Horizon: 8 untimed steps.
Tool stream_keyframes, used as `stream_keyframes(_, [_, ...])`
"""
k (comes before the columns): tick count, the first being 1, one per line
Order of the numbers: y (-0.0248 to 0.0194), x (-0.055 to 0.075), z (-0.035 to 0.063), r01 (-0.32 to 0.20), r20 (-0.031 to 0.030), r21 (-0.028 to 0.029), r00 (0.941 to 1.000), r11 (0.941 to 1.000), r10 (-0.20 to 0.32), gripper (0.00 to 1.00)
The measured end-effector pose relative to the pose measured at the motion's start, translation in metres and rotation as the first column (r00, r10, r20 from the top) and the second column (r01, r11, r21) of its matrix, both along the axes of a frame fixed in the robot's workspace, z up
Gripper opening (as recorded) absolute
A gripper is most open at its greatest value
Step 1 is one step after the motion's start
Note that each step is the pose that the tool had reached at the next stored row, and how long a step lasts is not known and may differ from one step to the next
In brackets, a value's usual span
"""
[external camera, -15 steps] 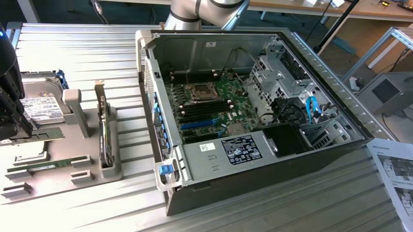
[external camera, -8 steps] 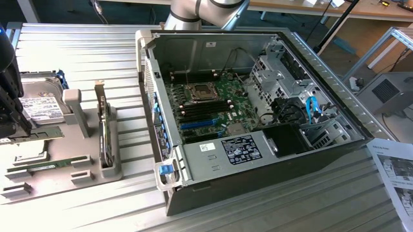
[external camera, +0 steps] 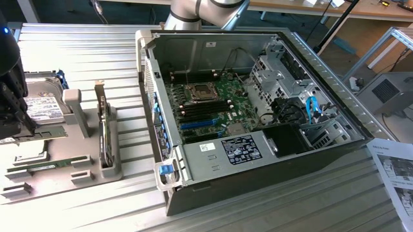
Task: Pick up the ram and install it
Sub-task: 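Pick up the ram and move it above insertion slot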
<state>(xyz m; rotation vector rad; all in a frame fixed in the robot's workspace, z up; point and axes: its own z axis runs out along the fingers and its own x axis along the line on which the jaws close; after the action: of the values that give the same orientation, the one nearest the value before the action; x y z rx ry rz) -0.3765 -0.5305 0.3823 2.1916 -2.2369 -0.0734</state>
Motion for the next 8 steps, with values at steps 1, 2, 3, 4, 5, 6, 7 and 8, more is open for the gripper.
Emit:
stream_keyframes(1, [0.0, 0.002, 0.0, 0.0, 0.0, -0.0001, 1.0, 1.0, 0.0, 0.12])
stream_keyframes(2, [0.0, 0.005, 0.0, 0.0, 0.0002, 0.0, 1.0, 1.0, 0.0, 0.12])
stream_keyframes(3, [0.0, 0.008, 0.0, 0.0, 0.0, -0.0001, 1.0, 1.0, 0.0, 0.12])
stream_keyframes(4, [0.0, 0.01, 0.0, 0.0, 0.0001, -0.0001, 1.0, 1.0, 0.0, 0.12])
stream_keyframes(5, [0.0, 0.012, 0.0, 0.0, 0.0001, -0.0001, 1.0, 1.0, 0.0, 0.12])
stream_keyframes(6, [0.0, 0.016, 0.0, 0.0, 0.0, 0.0, 1.0, 1.0, 0.0, 0.12])
stream_keyframes(7, [0.0, 0.018, -0.0001, 0.0, 0.0001, 0.0, 1.0, 1.0, 0.0, 0.12])
stream_keyframes(8, [0.0, 0.02, -0.0001, 0.0, 0.0002, 0.0, 1.0, 1.0, 0.0, 0.12])
